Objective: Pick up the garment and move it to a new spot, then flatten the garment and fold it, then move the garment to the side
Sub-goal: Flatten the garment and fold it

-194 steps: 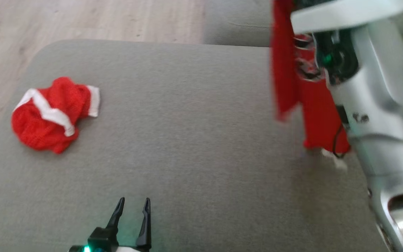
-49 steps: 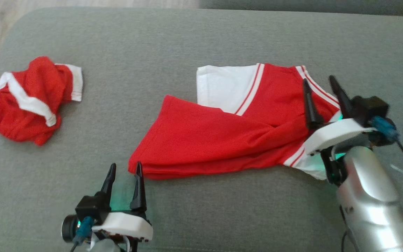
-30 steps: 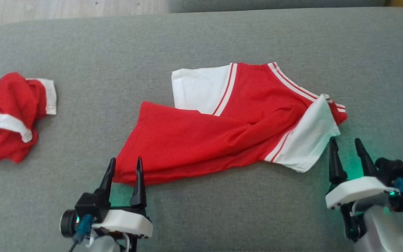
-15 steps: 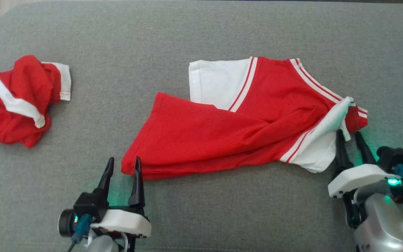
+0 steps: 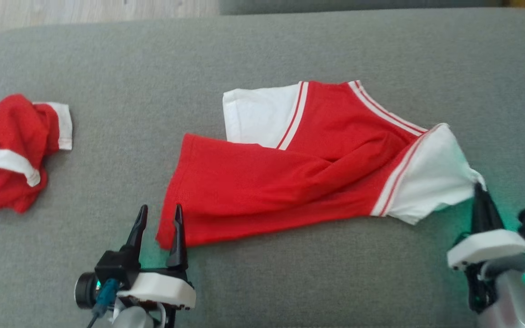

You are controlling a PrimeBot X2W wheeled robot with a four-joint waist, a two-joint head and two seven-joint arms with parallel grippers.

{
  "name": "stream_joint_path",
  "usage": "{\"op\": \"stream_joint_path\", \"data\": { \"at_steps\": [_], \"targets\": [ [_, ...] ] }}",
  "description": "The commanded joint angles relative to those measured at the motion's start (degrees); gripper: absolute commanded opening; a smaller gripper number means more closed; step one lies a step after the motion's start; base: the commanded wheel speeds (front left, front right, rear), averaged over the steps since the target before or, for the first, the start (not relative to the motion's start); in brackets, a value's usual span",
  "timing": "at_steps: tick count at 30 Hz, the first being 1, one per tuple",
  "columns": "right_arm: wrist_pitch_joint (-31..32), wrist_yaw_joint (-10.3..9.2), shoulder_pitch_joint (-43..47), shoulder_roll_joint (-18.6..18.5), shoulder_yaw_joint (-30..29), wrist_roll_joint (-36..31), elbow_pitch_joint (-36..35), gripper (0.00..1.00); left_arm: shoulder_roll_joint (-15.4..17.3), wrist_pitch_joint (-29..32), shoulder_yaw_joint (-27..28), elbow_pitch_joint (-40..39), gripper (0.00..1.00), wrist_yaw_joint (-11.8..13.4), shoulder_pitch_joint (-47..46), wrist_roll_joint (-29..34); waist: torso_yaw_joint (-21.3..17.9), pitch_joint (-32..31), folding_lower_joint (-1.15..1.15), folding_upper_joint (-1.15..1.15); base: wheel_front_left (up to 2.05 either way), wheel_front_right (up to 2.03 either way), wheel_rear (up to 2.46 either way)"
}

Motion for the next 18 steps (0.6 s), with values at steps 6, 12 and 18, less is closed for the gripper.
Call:
{"op": "stream_joint_path", "data": {
  "at_steps": [6,12,18],
  "targets": [
    [-0.3,0.01,2.6,-0.6,-2.6,-2.3,-6.8,1.0,0.4,-0.3,3.6,-2.2,1.0,1.1,0.5,1.0,-2.6,-3.5,0.0,0.0,0.0,0.0,0.0],
    [-0.3,0.01,4.1,0.5,5.6,-6.6,-20.3,1.0,0.4,-0.3,7.1,-2.9,1.0,3.2,2.4,5.9,-3.7,-5.5,0.0,0.0,0.0,0.0,0.0],
    [-0.3,0.01,5.9,1.1,13.5,-6.0,-20.3,1.0,0.4,-0.3,9.3,-2.1,1.0,3.0,4.2,9.8,-3.3,-7.8,0.0,0.0,0.0,0.0,0.0]
  ]
}}
